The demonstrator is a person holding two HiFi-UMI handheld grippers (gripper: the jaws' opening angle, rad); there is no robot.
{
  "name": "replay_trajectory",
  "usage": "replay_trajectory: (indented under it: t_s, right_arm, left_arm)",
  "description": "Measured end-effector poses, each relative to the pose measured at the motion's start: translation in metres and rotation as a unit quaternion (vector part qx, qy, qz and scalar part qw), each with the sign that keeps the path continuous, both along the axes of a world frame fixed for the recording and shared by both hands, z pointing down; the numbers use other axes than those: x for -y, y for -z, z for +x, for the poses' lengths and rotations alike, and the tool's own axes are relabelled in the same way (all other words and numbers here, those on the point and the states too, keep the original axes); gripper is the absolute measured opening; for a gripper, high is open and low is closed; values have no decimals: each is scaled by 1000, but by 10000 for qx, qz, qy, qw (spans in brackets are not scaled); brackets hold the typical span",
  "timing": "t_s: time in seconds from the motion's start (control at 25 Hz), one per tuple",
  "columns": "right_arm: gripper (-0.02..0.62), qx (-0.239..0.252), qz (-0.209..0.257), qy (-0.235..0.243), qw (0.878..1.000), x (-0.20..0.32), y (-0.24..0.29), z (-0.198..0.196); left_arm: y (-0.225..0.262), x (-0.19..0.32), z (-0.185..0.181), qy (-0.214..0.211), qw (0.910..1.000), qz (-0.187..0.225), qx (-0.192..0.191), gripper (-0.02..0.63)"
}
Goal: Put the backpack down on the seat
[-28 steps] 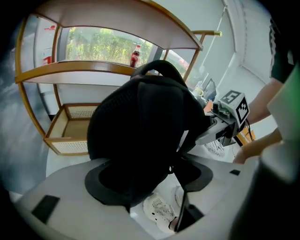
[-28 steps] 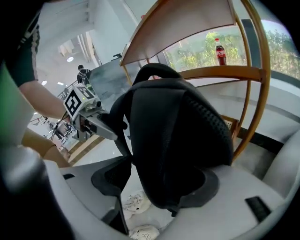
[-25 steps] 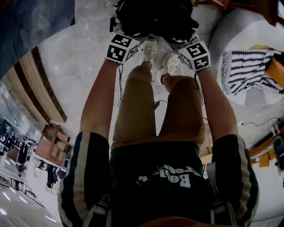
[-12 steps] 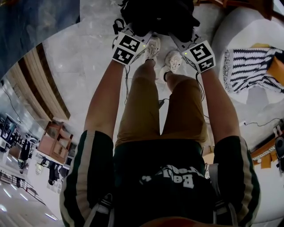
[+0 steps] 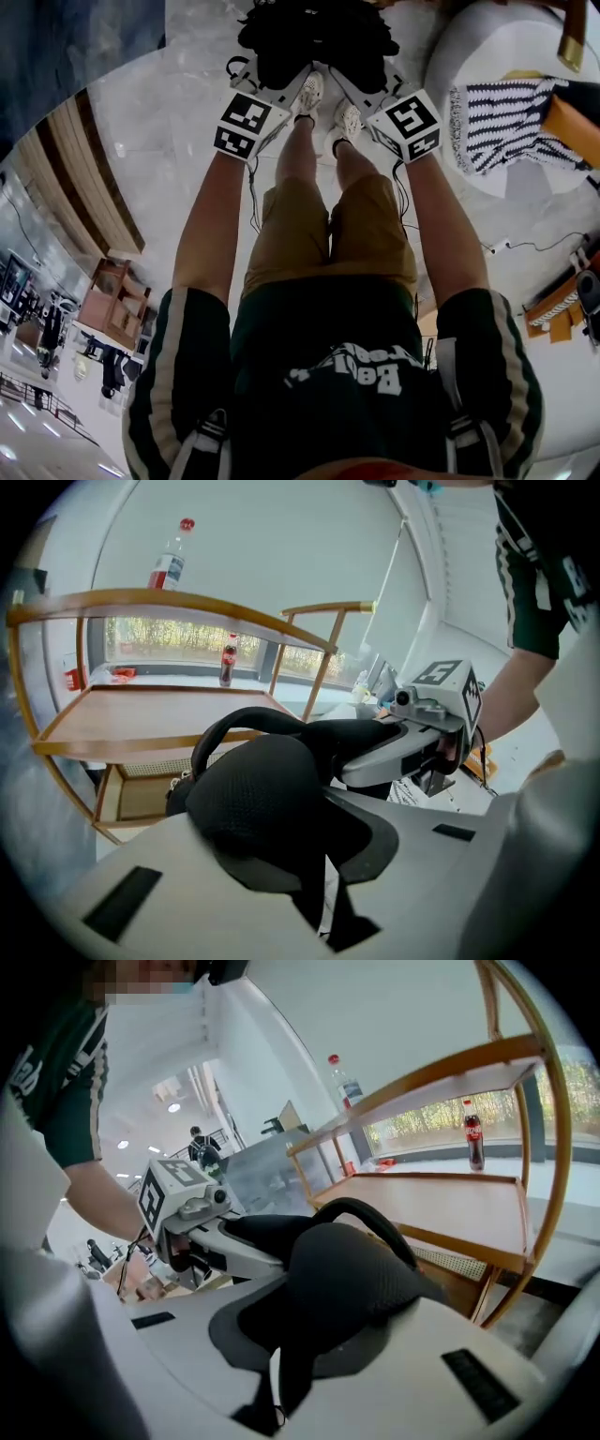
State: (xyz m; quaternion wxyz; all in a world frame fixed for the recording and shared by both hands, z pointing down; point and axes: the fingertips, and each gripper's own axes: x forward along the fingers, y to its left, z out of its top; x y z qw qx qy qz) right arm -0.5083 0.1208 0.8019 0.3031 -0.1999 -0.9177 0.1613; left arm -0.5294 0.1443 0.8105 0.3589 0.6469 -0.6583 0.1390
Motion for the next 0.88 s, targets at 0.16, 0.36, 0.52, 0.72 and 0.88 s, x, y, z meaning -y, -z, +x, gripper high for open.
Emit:
replay_trajectory:
  t_s: [0.16,0.36,0.52,0.72,0.88]
  right_arm:
    - [57,315,200,-113,9992,7,81,-3]
    - [57,596,363,-277,9972,-7,203,1]
    - [57,969,633,-381,9925,5,286,4]
    - [57,1560,801,-420,9836,3,382,2]
    - [57,1652,916,-565,9804,-8,442,3]
  left_arm:
    - [80,4,4,-23,9988,369,310,69]
    - [204,-10,15,-115,9966,665,478,69]
    - [290,4,13,-328,9896,1136,815,69]
    - [390,4,8,-469,9811,1578,1022,71]
    - [460,-3,4,-471,9726,1969,1139,72]
